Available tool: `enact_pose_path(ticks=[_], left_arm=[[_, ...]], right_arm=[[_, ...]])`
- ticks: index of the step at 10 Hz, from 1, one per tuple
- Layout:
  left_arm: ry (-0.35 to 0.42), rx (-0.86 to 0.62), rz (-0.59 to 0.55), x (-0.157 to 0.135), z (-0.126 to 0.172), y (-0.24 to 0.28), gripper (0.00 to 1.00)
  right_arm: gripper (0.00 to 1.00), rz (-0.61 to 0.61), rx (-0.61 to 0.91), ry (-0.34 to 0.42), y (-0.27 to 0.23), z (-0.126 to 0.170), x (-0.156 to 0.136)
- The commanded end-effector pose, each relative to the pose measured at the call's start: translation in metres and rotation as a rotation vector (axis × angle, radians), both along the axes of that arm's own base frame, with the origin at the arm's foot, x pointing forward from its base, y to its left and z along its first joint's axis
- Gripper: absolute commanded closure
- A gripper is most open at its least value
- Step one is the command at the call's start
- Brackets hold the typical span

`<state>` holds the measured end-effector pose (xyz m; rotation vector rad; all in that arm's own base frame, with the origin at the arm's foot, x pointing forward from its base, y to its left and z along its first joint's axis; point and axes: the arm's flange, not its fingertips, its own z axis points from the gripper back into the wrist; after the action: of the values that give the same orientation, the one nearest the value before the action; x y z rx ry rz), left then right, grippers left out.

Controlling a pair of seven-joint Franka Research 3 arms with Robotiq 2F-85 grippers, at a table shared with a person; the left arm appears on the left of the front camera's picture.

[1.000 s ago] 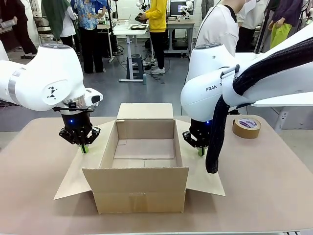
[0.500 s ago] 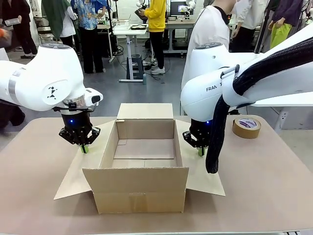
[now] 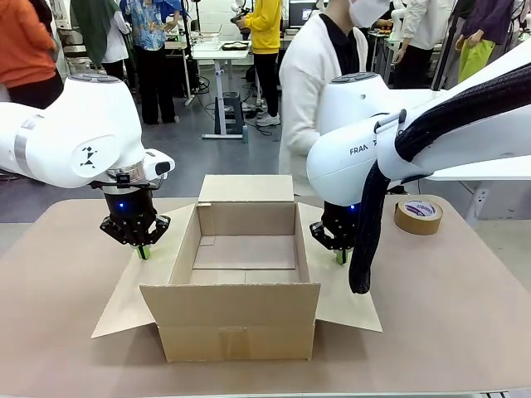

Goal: Wrap the clocks to prevent damage.
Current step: Once the human has placed the objects inside and stepped back, release both hands from the side flaps of the Package Box.

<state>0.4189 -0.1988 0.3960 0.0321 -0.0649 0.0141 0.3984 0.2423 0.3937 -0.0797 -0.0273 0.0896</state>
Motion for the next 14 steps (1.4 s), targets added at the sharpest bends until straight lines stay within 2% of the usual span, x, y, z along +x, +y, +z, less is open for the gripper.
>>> enact_pose_path(ticks=[1, 14], left_arm=[[-0.008, 0.011, -0.009, -0.0007, 0.0013, -0.0001, 1.0], [-0.008, 0.011, -0.009, -0.0007, 0.0013, -0.0001, 1.0]], right_arm=[[0.99, -0.02, -0.003, -0.003, 0.001, -0.0034, -0.0011], [0.99, -0.02, -0.003, -0.003, 0.001, -0.0034, -0.0011]])
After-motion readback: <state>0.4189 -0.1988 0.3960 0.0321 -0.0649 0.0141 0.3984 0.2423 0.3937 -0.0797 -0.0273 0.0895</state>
